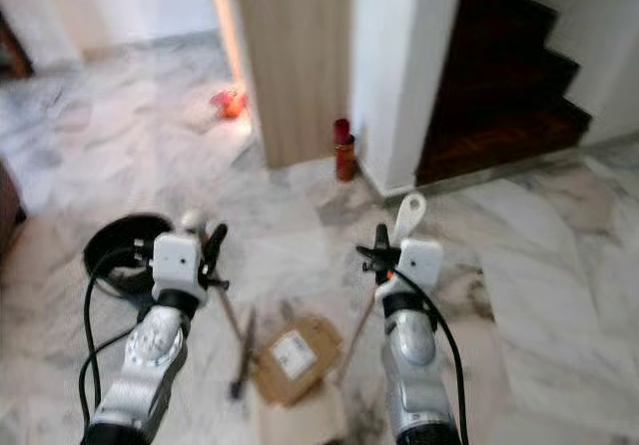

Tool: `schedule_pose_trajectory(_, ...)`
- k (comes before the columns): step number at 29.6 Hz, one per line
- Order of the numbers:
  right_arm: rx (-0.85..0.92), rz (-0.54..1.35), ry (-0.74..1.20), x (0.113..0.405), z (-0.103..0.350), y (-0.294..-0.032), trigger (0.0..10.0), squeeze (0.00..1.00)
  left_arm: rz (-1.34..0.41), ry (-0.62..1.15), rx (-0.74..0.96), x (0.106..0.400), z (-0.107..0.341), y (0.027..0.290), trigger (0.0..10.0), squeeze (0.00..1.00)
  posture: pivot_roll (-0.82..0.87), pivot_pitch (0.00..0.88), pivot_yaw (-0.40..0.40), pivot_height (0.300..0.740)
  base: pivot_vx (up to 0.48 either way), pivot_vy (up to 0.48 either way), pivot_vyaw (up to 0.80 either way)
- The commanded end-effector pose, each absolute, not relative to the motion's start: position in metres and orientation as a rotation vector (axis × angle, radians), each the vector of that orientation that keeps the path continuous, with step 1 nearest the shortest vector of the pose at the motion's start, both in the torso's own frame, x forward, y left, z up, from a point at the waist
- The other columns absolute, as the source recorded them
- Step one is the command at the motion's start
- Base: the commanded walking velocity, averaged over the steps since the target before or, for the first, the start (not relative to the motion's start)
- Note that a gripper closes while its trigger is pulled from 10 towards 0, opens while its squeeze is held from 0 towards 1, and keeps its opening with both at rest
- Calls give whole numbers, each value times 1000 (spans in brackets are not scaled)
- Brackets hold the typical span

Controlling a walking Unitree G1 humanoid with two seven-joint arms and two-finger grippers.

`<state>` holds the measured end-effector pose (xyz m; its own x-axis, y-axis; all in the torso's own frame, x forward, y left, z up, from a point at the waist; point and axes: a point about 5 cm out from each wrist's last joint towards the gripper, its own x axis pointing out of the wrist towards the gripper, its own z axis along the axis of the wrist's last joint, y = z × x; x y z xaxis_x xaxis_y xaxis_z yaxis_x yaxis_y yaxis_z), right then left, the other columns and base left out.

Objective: Sweep floor

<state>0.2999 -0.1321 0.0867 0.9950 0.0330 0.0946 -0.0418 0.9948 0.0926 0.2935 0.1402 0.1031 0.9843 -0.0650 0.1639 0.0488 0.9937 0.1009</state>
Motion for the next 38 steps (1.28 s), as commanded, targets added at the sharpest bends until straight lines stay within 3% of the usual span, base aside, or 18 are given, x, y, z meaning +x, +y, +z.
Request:
schedule_pose_trajectory(1,138,37,-151,303,100,-131,10000,0,-48,-217,130,295,113,143,10000,0,25,0,33,740,0,270,681)
schedule_pose_trajectory(24,135,64,-142,303,100,-127,10000,0,-49,-219,125,295,114,143,10000,0,26,0,34,740,0,266,0)
schedule_pose_trajectory(38,154,72,-132,304,98,-126,10000,0,-59,-227,136,295,115,142,10000,0,21,0,42,740,0,111,325)
